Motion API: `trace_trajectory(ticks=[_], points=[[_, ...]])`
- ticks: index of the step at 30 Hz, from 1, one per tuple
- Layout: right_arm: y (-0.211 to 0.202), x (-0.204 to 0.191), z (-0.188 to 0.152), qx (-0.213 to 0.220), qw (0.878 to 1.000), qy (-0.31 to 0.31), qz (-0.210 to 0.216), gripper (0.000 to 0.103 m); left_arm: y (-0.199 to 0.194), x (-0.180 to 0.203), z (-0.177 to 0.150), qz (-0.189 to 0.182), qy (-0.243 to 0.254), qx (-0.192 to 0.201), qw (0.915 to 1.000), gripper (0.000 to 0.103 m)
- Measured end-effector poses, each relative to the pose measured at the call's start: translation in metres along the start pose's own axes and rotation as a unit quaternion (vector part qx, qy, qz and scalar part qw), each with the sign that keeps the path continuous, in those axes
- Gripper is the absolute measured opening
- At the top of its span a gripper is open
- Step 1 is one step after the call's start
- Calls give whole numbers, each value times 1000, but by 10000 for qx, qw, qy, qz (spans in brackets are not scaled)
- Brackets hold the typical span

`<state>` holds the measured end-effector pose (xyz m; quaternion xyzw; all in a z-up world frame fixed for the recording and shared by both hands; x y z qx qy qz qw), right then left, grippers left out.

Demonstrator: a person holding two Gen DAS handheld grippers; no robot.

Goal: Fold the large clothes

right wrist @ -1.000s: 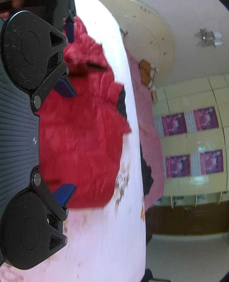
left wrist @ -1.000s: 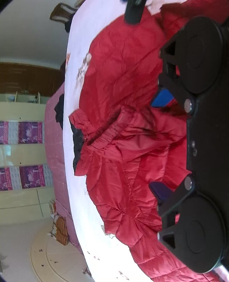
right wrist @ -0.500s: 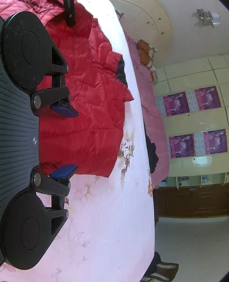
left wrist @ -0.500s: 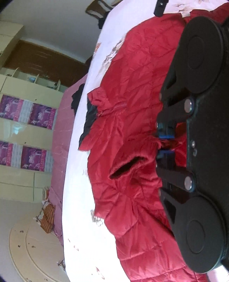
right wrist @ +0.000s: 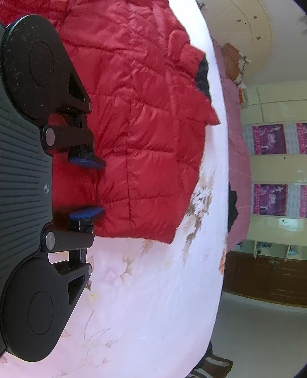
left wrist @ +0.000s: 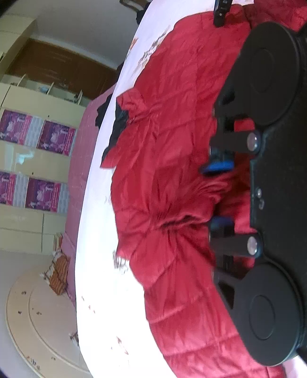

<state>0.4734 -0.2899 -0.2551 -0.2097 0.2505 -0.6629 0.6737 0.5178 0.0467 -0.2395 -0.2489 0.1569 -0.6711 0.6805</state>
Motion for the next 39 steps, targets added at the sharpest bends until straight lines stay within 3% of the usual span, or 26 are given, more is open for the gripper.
trace_trajectory(ticks=[4,8,12,18,26,39], points=[[-8,-1,16,211,9997,10,107,35,-27,-14,16,234,79,371,9990,56],[-8,-10,41,454,9988,9,207,35,-48,-6,33,123,208,703,9972,56],[3,-30,50,443,9982,-101,381,35,-29,16,29,-158,368,457,9982,56],[35,-33,44,159,9994,-126,295,35,17,10,1,8,314,-145,9994,56],[48,-21,35,-33,9997,-202,131,35,25,-2,-8,102,185,-270,9994,58],[15,-73,33,49,9971,-253,714,35,8,1,2,161,191,-163,9996,56]])
Point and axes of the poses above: each gripper's, at about its wrist camera, not at the fingertips, and y roughly the way its jaws point, x to its right, z to its top, the point moved 10 cm from there along y, roughly the way its jaws point, and after that the axes turned 11 degrees about x, right-handed, at the moved point
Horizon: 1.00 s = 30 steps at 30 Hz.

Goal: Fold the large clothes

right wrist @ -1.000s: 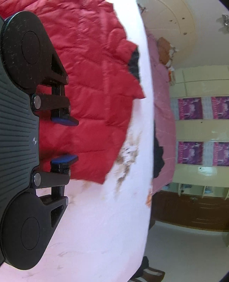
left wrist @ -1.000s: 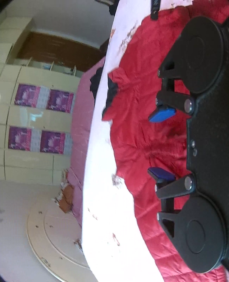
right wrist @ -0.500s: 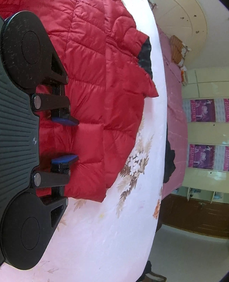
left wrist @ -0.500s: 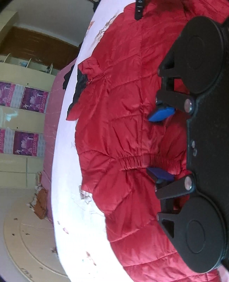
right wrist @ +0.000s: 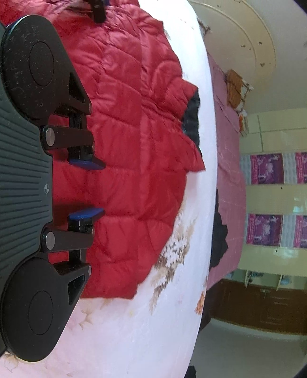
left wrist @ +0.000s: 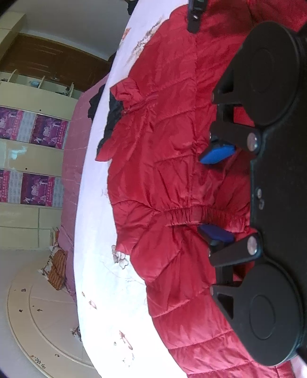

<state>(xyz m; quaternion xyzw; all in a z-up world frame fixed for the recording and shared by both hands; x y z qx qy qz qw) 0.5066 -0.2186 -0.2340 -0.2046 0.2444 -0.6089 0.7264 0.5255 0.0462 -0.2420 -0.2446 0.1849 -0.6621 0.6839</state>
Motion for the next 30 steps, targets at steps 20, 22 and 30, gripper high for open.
trace_trajectory(ticks=[20,22,30], points=[[-13,-48,-25,4,9992,-376,101,71,-90,-51,1,217,-347,127,9991,71],[-20,-59,-16,209,9985,-456,198,71,-99,-67,-4,360,-489,114,9981,73],[-23,-113,-9,286,9952,-677,641,71,-135,-154,-38,1104,-1374,-85,9843,76]])
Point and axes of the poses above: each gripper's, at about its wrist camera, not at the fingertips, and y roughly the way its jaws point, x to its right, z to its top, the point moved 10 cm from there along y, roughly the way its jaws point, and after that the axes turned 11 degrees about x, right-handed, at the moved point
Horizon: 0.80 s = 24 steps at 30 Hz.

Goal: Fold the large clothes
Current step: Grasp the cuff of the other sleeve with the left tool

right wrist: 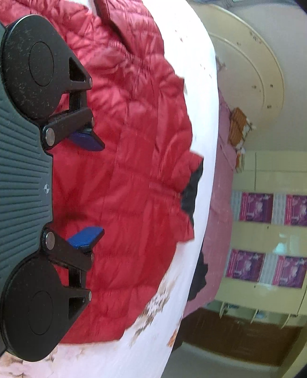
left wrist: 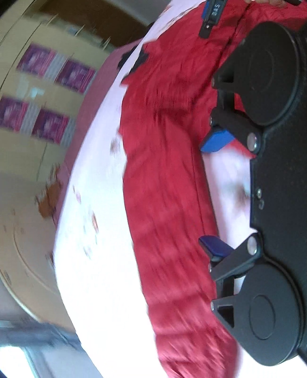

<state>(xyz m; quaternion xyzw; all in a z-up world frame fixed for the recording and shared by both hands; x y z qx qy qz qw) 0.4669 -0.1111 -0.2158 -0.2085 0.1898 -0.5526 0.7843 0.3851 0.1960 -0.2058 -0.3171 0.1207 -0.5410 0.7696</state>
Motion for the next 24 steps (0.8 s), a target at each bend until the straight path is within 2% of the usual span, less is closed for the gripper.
trace_trajectory(ticks=[4,7,13,17,20,22,24], points=[[5,-33,3,10,9996,-133,240,70,-8,-50,-9,373,-628,-79,9973,76],[7,-54,8,67,9990,-156,409,70,-17,-85,-17,638,-1079,-67,9921,75],[21,-84,10,52,9983,-241,525,70,-28,-147,-33,1103,-1869,9,9762,72],[40,-92,-9,-353,9975,-318,519,70,-23,-173,-34,998,-2440,230,9643,71],[46,-93,-14,-402,9972,-400,487,70,-16,-180,-26,939,-2630,441,9592,72],[45,-91,-10,-326,9978,-290,508,70,-13,-185,-21,960,-2764,599,9544,66],[42,-88,-4,-177,9986,-253,441,70,-12,-191,-18,1024,-2868,704,9499,50]])
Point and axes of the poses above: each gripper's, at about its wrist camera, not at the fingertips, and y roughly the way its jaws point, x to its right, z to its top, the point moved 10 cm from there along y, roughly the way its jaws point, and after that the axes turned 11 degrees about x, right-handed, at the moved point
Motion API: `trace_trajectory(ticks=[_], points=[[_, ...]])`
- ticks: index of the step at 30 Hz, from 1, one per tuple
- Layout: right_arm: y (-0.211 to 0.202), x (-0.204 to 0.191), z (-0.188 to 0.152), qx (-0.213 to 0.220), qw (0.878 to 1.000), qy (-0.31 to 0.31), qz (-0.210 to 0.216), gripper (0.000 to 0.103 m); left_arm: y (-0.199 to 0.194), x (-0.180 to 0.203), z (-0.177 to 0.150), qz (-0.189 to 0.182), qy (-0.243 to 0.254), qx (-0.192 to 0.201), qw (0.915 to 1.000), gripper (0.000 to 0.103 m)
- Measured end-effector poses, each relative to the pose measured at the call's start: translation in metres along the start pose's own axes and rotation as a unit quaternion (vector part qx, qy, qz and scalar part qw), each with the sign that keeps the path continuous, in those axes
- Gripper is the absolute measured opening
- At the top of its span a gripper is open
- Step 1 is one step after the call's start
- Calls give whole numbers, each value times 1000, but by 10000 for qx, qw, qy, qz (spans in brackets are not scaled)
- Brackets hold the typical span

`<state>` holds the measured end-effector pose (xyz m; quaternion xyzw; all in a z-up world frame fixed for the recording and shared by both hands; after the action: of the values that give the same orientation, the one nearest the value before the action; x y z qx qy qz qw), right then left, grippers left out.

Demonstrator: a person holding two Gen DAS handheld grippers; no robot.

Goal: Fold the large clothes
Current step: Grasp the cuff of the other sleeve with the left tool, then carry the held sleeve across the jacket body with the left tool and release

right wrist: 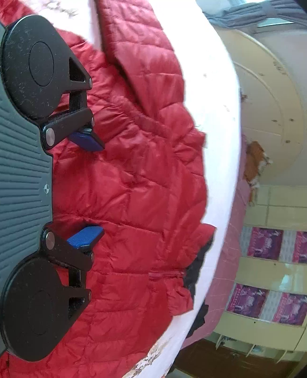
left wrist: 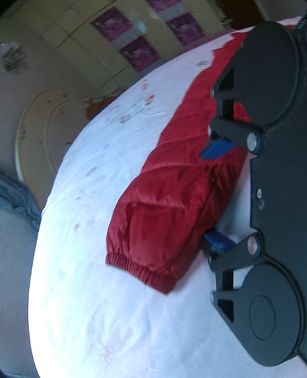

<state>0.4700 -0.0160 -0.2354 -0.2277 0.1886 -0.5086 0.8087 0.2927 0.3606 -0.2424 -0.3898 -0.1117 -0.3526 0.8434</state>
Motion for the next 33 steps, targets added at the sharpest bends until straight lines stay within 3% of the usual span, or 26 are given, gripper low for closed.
trace_trajectory(ticks=[3,6,11,14,16,21,24,26,29,33], points=[[9,-1,-10,-275,9996,-102,-14,70,3,-3,6,5,-122,87,9999,29],[10,2,-11,-260,9996,-80,14,70,-1,-1,12,-65,-55,173,9998,15],[-9,14,7,95,9998,162,-3,70,-17,46,26,-530,655,457,9954,12],[-20,23,11,157,9995,273,-48,70,-29,99,27,-1063,1333,627,9834,12],[-26,32,13,191,9991,357,-108,70,-38,141,17,-1489,1746,651,9711,12],[-46,60,13,265,9979,504,-293,70,-57,248,-33,-2562,2547,459,9314,12],[-61,81,9,293,9966,615,-457,70,-69,304,-78,-3169,2894,210,9030,12],[-71,97,4,312,9952,716,-588,70,-75,336,-114,-3518,3201,64,8796,12],[-87,126,-4,329,9921,887,-820,71,-80,372,-172,-3876,3605,-262,8480,12],[-107,158,-15,322,9879,1031,-1110,71,-82,392,-241,-4081,4083,-700,8136,12]])
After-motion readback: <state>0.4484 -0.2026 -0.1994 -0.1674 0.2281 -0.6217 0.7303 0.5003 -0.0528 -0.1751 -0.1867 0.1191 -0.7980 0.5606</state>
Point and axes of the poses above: each gripper's, at about its wrist camera, not at the fingertips, and y roughly the way its jaws point, x to its right, z to its top, the point moved 10 cm from there along y, roughly the way its jaws point, and after that the axes turned 11 degrees about x, right-handed, at the moved point
